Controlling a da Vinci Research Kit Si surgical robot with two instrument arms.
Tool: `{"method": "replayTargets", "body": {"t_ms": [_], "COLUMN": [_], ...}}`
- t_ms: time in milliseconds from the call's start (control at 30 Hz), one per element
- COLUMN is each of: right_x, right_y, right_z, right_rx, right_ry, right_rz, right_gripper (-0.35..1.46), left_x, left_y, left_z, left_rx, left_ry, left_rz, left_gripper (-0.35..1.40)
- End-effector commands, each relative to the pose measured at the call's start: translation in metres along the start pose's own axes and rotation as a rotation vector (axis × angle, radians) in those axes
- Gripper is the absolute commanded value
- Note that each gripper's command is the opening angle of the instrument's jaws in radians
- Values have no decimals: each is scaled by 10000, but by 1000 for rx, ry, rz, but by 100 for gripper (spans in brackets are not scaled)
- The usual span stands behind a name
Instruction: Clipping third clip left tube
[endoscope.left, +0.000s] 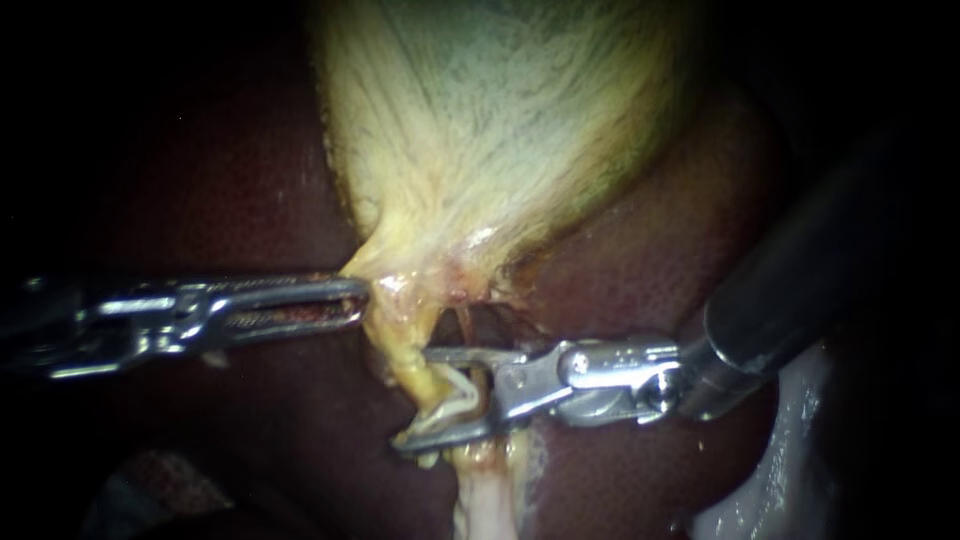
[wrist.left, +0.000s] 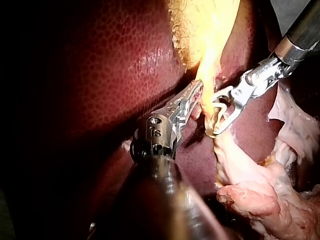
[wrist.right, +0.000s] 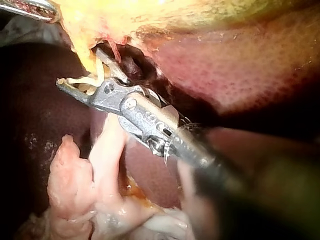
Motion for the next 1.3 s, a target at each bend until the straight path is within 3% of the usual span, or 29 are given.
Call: {"method": "replayTargets", "body": {"t_ms": [33,400,600,767,1033,1300], "right_x": [2,6,22,39,43,43], "right_y": [-1,-4,-3,0,4,5], "right_z": [1,3,-5,-14,-19,-19], "right_rx": [2,28,73,61,62,61], "right_ry": [-3,10,32,49,51,50], "right_rz": [0,10,3,12,16,140], "right_gripper": [60,60,59,58,53,49], "left_x": [1,1,2,2,2,2], "left_y": [0,-2,-2,-2,-3,-4], "left_z": [1,1,1,1,1,2], "left_rx": [1,3,3,3,5,5], "left_ry": [1,2,2,2,3,2], "left_rz": [0,0,0,0,0,0], "left_gripper": [-35,-35,-35,-35,-35,-35]}}
